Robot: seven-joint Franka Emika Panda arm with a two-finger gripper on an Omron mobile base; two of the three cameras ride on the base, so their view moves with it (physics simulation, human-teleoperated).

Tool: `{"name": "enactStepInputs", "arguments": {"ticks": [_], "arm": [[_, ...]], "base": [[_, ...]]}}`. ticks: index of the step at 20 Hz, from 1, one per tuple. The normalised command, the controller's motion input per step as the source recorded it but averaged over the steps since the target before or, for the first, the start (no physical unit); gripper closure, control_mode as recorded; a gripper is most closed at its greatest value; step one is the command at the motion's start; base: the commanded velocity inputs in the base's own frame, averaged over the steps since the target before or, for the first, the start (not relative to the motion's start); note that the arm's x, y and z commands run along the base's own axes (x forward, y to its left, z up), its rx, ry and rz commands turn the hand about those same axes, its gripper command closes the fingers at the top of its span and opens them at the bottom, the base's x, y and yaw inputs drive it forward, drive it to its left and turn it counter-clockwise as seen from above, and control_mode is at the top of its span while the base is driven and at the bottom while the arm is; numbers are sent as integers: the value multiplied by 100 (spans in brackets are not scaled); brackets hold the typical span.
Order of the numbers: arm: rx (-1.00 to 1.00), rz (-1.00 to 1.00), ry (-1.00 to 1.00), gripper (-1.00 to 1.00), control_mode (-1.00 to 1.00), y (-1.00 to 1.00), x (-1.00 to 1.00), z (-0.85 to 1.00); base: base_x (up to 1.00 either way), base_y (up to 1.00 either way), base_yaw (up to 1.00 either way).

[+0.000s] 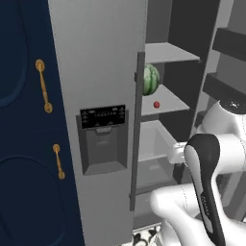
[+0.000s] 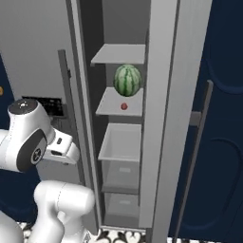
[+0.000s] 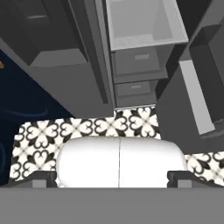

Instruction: Take the strawberry from the fridge and place it on top of the pancake, located on the dining counter.

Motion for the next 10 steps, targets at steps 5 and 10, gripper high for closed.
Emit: {"name": "enactStepInputs", "arguments": {"ticks": [5,10], "arm": [[0,0,0,-100,100,0,0,0],[0,0,0,-100,100,0,0,0]], "base": [[65,-4,-7],[43,-15,-2]]}}
